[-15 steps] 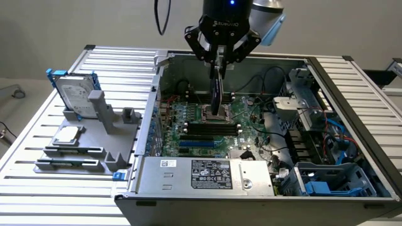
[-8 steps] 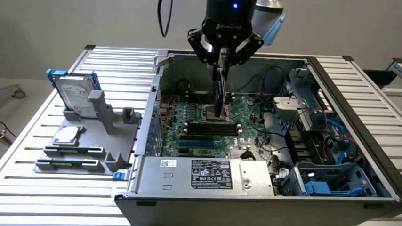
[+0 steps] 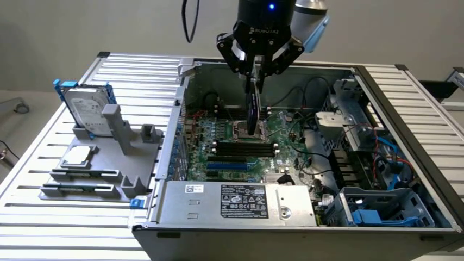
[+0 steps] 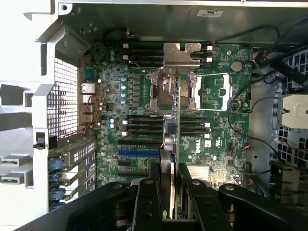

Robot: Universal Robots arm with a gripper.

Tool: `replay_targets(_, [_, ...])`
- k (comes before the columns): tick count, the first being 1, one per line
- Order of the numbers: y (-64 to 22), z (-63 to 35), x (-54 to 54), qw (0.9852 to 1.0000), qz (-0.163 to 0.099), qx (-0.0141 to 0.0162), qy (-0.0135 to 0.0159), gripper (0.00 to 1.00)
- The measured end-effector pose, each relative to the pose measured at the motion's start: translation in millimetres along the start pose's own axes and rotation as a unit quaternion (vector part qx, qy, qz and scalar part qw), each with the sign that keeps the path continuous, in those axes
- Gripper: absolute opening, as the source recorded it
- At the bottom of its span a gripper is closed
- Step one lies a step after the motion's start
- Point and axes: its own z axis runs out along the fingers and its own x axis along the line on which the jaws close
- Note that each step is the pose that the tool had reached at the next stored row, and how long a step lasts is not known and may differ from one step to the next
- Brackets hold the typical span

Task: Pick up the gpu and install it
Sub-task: 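Insert the gpu into the slot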

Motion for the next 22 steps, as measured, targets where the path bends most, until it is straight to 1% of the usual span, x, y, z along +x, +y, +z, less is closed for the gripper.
replay_targets(22, [0.1, -0.1, 0.0, 1.0000, -0.002, 0.0001, 0.0001, 0.26])
